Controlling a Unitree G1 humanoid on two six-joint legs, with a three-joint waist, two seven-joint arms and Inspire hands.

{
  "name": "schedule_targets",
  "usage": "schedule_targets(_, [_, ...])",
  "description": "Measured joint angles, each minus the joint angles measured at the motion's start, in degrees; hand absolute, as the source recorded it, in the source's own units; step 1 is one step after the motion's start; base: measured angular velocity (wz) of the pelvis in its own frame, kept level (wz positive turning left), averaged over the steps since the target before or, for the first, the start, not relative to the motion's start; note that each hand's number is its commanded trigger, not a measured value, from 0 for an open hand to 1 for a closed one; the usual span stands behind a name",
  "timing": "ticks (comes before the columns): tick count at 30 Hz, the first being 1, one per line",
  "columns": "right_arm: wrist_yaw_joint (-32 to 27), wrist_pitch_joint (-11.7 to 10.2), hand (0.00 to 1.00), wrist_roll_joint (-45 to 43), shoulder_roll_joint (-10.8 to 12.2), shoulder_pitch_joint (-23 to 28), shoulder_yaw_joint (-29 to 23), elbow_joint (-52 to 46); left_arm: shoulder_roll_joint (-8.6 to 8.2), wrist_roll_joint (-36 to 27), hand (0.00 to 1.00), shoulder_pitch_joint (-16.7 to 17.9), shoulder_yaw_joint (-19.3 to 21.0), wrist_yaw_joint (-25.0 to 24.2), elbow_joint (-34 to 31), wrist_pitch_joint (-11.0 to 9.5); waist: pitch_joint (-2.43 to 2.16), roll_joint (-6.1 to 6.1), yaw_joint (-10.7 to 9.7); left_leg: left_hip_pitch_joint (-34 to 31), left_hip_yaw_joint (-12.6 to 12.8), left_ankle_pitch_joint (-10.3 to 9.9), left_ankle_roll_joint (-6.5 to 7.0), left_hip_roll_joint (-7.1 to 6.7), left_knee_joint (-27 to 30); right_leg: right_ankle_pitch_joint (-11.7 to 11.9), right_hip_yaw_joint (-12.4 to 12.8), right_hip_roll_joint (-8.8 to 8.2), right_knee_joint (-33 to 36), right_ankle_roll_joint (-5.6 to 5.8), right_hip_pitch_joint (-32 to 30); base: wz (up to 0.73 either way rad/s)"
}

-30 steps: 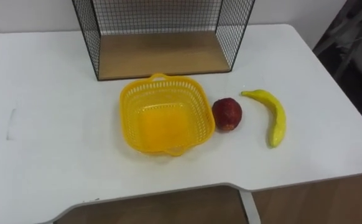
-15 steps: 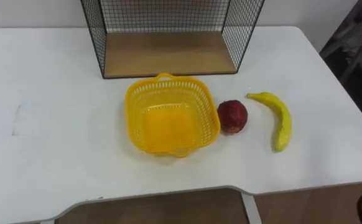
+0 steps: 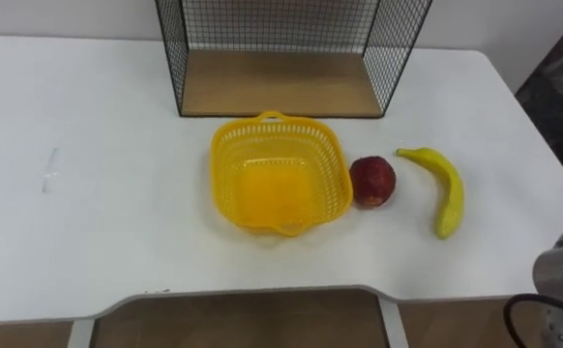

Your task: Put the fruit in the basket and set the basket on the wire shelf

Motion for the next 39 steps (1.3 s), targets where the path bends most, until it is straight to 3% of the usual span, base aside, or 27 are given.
schedule_targets(15, [13.73, 1.88, 0.00, -3.92, -0.05, 0.00, 7.05, 2.05, 0.27, 0.06, 0.00, 0.39, 0.01, -0.75, 0.07, 0.87, -0.32, 0.10, 0.94, -0.20, 0.47, -0.01, -0.05, 0.31, -0.11, 0.25, 0.06, 0.89, -0.87, -0.29, 0.15, 0.00])
schedule_targets(22, [16.77, 1.92, 0.00, -4.26, -0.05, 0.04, 9.22, 4.08, 0.34, 0.12, 0.00, 0.32, -0.09, -0.72, 0.28, 0.97, -0.34, 0.15, 1.06, -0.04, 0.55, -0.01, -0.05, 0.45, -0.19, 0.53, 0.09, 0.81, -0.93, -0.21, 0.27, 0.00])
schedule_targets(30, [20.42, 3.07, 0.00, -4.86, -0.04, 1.29, 10.18, 6.27, 0.24, 0.68, 0.00, 0.17, -0.46, -1.00, -0.28, 1.47, -0.68, 1.37, 1.51, 0.07, 0.67, -0.01, -0.04, 0.38, -0.17, 1.57, 0.11, 0.78, -1.78, -0.15, 0.73, 0.00])
schedule_targets(39, [21.18, 3.69, 0.00, -5.50, -0.03, 1.78, 10.19, 7.90, 0.01, 1.16, 0.00, -0.38, -1.30, -1.00, -0.44, 1.74, -0.66, 0.99, 1.49, 0.05, 0.64, -0.02, -0.09, 0.17, -0.18, 1.60, -0.02, 0.86, -1.97, -0.23, 0.91, 0.00])
